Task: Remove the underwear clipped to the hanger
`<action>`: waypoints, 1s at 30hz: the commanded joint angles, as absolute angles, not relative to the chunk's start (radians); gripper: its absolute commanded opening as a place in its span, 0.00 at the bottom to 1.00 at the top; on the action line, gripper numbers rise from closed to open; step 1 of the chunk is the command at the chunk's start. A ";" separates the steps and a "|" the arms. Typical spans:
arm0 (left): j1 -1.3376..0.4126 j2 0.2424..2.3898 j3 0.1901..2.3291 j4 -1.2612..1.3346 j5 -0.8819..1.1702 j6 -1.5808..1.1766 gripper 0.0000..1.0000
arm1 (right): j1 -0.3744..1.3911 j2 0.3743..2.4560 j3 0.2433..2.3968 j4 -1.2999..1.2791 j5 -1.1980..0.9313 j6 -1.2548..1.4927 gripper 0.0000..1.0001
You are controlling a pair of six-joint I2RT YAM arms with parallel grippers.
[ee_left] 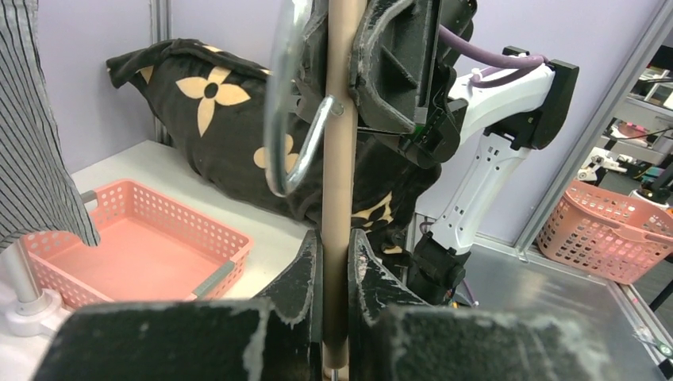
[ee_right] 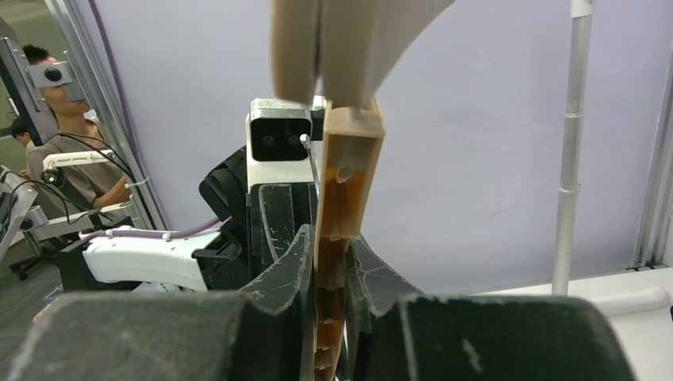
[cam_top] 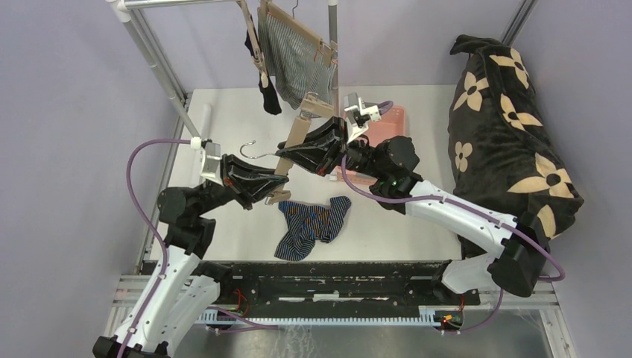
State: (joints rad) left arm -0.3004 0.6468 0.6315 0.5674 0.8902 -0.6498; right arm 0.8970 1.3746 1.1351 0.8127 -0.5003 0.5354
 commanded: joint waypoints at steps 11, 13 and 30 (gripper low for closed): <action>-0.313 0.650 1.144 -0.423 0.552 -0.254 0.03 | 0.891 1.188 1.076 0.510 -0.262 0.247 0.61; -0.313 0.666 1.248 -0.582 0.430 -0.193 0.03 | 0.891 1.145 1.067 0.408 -0.197 0.197 0.61; -0.313 0.725 1.482 -1.252 -0.355 -0.093 0.03 | 1.116 1.285 1.018 -0.286 0.233 0.125 0.57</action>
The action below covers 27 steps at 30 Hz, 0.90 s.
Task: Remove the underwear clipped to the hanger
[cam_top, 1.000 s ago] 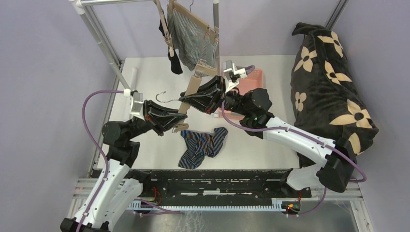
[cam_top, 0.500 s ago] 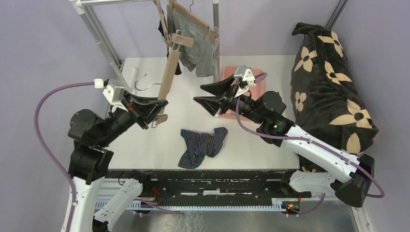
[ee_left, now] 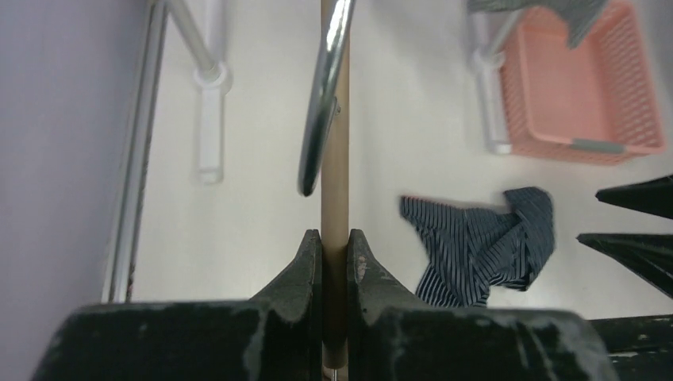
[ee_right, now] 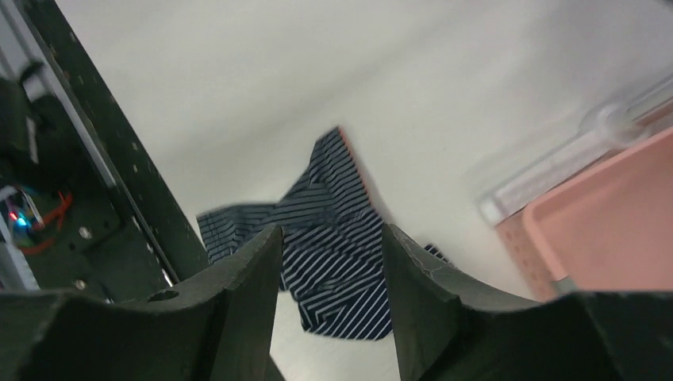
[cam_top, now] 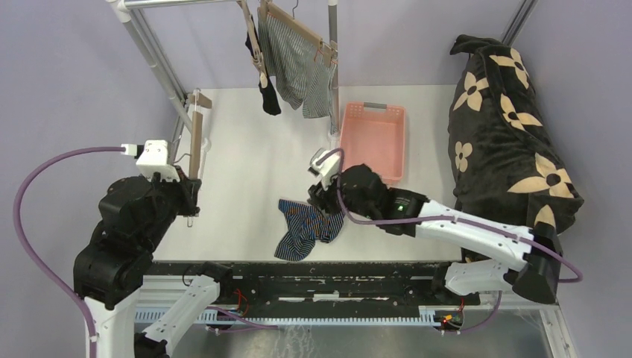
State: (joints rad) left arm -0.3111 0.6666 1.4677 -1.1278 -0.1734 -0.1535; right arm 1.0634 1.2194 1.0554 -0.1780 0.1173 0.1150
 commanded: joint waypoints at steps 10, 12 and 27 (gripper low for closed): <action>-0.313 0.822 1.420 -1.108 -0.185 -0.109 0.03 | 1.150 1.489 0.923 -0.189 0.149 0.222 0.57; -0.313 0.855 1.417 -1.099 -0.192 -0.127 0.03 | 1.152 1.512 0.915 -0.161 0.124 0.229 0.58; -0.309 0.998 1.538 -1.033 -0.231 -0.172 0.03 | 1.158 1.802 0.981 -0.128 0.063 0.265 0.44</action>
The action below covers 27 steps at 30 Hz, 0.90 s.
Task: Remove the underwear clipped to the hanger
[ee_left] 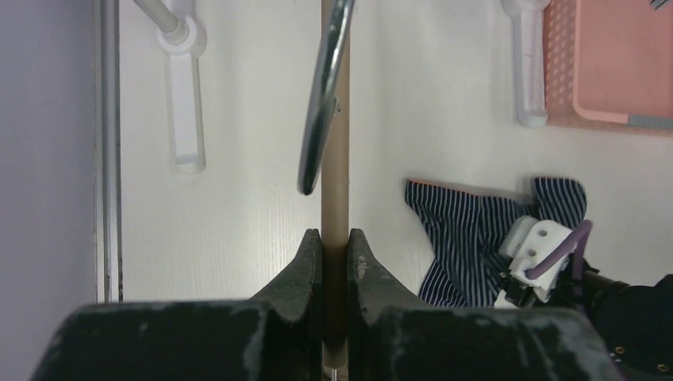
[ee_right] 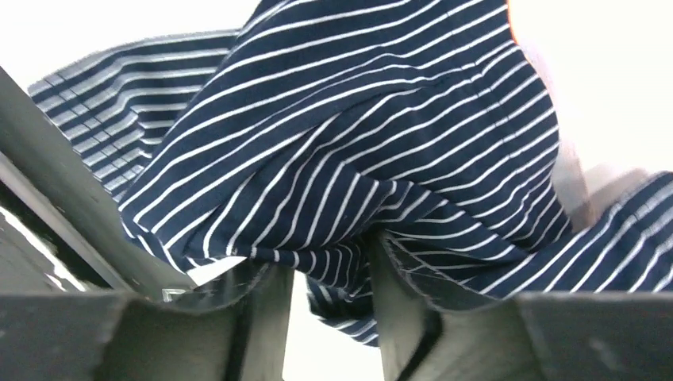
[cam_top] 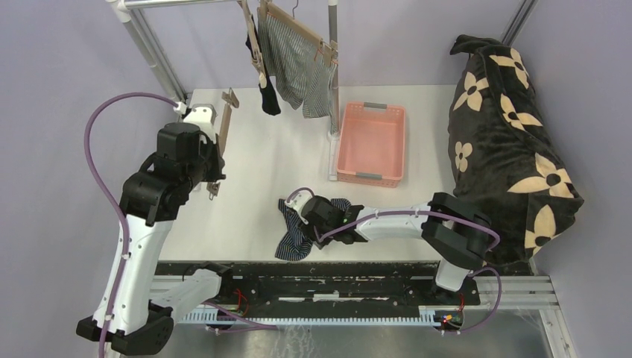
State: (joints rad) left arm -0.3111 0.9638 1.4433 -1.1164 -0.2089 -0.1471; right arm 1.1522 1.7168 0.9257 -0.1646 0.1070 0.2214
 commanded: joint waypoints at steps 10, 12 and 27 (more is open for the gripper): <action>-0.030 1.266 1.797 -1.051 0.021 -0.079 0.03 | 1.158 1.809 0.946 -0.089 0.040 0.310 0.01; -0.017 1.321 1.851 -1.054 0.031 -0.079 0.03 | 1.158 1.732 0.923 -0.105 0.073 0.310 0.01; 0.076 1.626 2.299 -1.039 0.205 -0.100 0.03 | 1.088 1.162 1.030 -0.331 0.576 0.159 0.01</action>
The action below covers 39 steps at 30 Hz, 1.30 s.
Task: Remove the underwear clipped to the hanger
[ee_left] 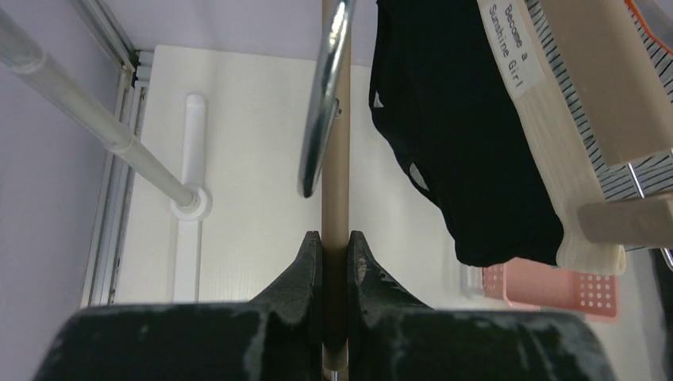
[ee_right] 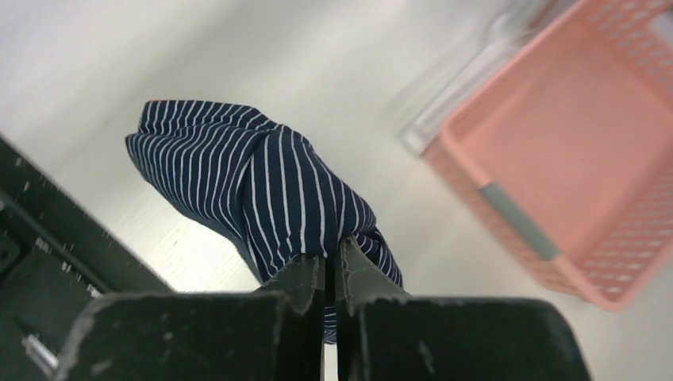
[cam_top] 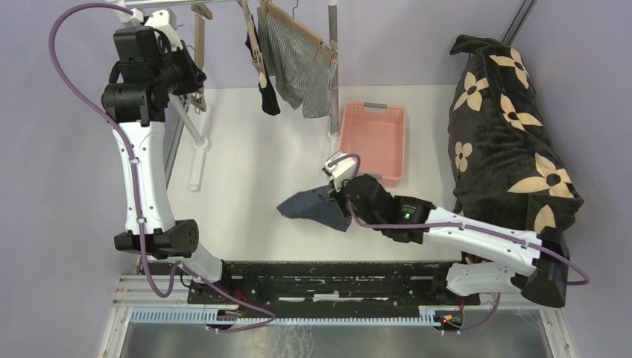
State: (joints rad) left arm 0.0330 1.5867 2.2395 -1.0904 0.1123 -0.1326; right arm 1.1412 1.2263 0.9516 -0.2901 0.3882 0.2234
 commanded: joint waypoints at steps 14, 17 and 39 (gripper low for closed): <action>0.134 1.606 2.253 -0.844 0.308 -0.052 0.03 | 0.727 1.217 1.077 -0.236 0.514 0.094 0.01; 0.147 1.630 2.284 -0.838 0.318 -0.054 0.03 | 0.642 1.254 1.098 -0.228 0.458 0.100 0.01; 0.191 1.713 2.293 -0.608 0.289 -0.149 0.03 | 0.462 1.541 1.081 -0.018 0.204 0.148 0.01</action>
